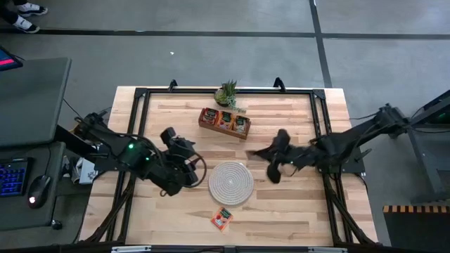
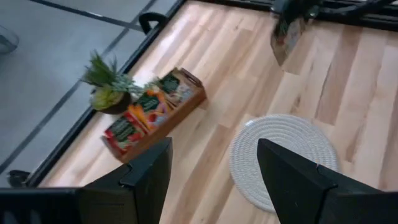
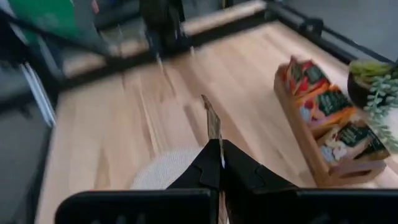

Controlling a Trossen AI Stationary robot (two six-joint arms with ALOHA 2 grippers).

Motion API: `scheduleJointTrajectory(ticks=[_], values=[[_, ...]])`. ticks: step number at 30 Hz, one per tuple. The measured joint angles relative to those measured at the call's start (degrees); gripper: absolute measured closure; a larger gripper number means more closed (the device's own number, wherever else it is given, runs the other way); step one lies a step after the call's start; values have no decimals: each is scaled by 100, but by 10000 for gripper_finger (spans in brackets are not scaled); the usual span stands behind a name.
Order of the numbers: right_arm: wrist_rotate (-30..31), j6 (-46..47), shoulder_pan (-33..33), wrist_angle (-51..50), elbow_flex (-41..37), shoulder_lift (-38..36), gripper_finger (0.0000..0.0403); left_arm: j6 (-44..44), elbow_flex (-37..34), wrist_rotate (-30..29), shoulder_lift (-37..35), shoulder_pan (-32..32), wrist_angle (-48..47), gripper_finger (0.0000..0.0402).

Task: Pick & Place Tea
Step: Put the light brown tea bag into the right section of the wooden organizer

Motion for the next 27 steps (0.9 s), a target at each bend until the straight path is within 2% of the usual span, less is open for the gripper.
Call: scheduleJointTrajectory(ticks=[5, 10, 15, 17, 22, 25, 27], values=[[-277, -297, -519, 1666, -1617, -1327, 403, 3, 2, -173, -110, 74, -79, 170], [-699, -773, -1255, 3136, -2692, -1709, 403, 338, 2, -164, -140, 443, 302, 170], [-1525, -955, -2272, 4102, -3299, -1498, 403, 1126, 0, 127, -136, 1077, 1241, 170], [-1840, -974, -2671, 4385, -3362, -1351, 403, 1543, -67, 481, -136, 1373, 1851, 170], [-2873, -1279, -3499, 4879, -3268, -770, 403, 2332, -798, 1903, -138, 2044, 3760, 170], [-3279, -1303, -3836, 5122, -3183, -343, 403, 2268, -1149, 2363, -198, 2218, 4382, 170], [-3497, -1304, -4020, 5288, -3175, -55, 403, 2226, -1325, 2460, -265, 2229, 4515, 170]])
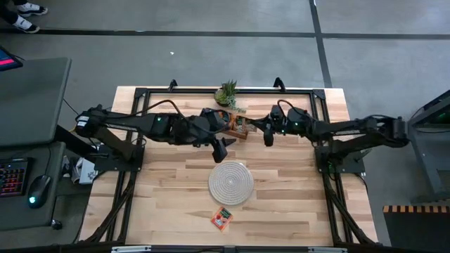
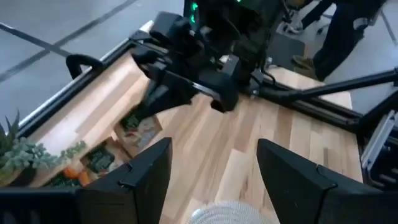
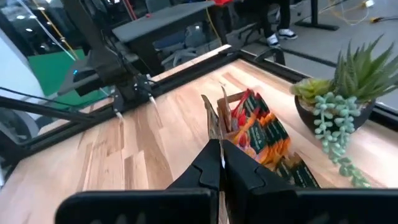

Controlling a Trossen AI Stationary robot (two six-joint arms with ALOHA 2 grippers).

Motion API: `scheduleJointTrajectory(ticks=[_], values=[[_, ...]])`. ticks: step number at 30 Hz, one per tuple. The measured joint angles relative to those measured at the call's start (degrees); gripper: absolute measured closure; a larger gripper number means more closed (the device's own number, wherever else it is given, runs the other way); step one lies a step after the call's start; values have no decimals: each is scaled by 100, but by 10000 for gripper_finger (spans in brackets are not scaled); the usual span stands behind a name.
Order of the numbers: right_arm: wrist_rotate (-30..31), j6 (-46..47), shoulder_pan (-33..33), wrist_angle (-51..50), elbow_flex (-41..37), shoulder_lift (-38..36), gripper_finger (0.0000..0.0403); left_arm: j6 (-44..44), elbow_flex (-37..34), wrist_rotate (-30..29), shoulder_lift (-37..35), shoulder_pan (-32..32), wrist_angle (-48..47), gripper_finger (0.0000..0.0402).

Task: Pick & Place Tea
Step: Put the light brown tea bag into the right section of the wooden organizer

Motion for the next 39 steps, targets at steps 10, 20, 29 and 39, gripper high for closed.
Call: scheduleJointTrajectory(ticks=[10, 20, 29, 39], values=[[-476, 195, -538, 853, 5, 1073, 403, -405, -1216, -70, -845, -15, 698, 170], [-562, -34, -759, 556, 823, 1764, 403, -761, -3574, -398, -2379, -13, 2635, 170], [-592, 24, -808, 34, 1462, 2490, 403, -774, -4513, -357, -3100, -6, 2955, 170], [-124, 300, -712, -183, 1470, 2621, 403, -727, -5200, -326, -4238, -13, 2806, 170]])
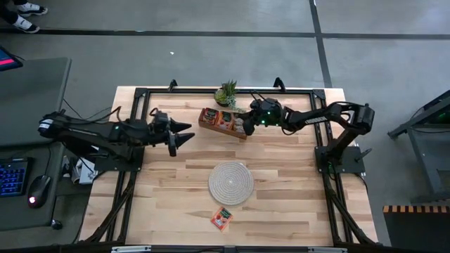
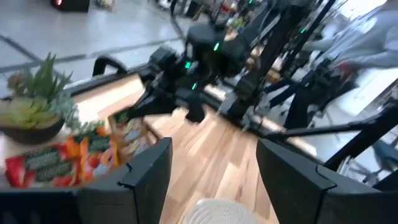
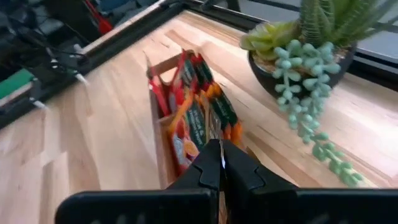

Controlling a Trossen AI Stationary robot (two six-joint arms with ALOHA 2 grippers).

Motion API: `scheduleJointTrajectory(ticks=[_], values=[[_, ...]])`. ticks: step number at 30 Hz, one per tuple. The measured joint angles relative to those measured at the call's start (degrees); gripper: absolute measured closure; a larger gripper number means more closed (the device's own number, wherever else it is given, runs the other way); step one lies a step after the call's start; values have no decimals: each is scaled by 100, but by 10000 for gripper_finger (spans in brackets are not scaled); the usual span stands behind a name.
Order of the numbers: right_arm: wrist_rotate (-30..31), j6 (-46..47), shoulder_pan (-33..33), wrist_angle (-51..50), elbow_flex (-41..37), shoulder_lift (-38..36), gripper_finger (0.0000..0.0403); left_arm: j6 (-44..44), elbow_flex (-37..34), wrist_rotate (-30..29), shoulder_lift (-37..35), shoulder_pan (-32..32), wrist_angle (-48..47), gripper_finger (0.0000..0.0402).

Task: Pick & Place Tea
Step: Put the light brown tea bag into the right section of the wooden organizer

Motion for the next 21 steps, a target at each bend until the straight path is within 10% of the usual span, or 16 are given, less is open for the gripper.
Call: scheduleJointTrajectory(ticks=[21], values=[[857, 275, 487, -879, 0, -4, 403, 123, -56, 199, -264, 0, -284, 170]])
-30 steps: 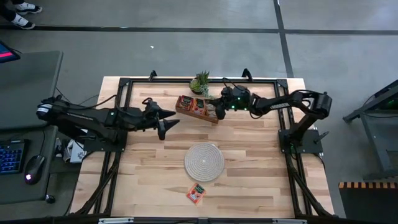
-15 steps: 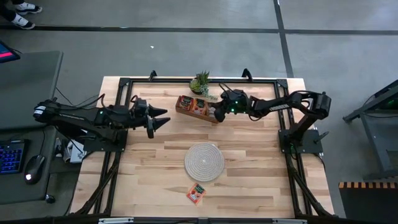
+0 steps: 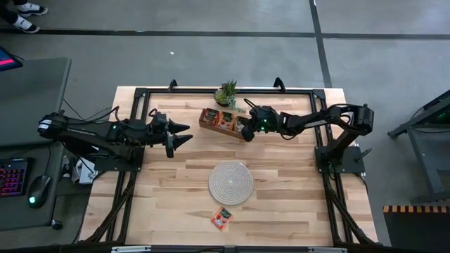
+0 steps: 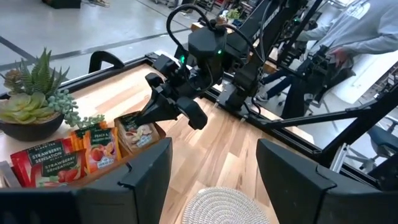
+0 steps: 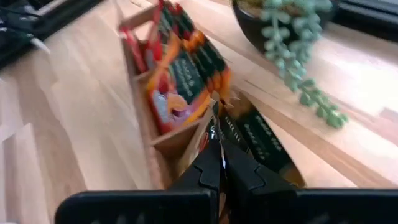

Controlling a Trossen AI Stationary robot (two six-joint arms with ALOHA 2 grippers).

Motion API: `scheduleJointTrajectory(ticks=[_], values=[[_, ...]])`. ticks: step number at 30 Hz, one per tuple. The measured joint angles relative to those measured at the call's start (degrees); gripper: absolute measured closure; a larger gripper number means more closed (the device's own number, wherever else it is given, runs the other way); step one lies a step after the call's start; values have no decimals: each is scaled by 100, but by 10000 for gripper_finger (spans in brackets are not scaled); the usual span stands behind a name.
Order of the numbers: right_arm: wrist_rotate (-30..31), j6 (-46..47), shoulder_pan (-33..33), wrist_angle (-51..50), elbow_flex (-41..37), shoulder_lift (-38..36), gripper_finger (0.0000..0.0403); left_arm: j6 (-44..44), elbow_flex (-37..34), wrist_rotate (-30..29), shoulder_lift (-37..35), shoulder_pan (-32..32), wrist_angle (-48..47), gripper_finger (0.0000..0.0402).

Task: Pick & Place Tea
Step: Put the light brown tea bag into the right section of the wooden organizer

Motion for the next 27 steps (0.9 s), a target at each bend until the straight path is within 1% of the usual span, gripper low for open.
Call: scheduleJointTrajectory(ticks=[5, 13, 17, 22, 27], values=[[282, 343, -1, -285, 0, 0, 403, 5, 2, -2, 0, 0, 1, 170], [278, 337, 0, -185, 0, -2, 403, 18, 3, -11, 2, 0, 2, 170], [163, 210, -1, -181, 0, -2, 402, 18, 7, -11, 2, 0, 2, 170], [-180, 19, 0, -181, -2, -2, 395, 18, 10, -11, 2, 0, 4, 170], [-295, -69, -2, -181, -2, -2, 392, 18, 11, -13, 2, 0, 3, 170]])
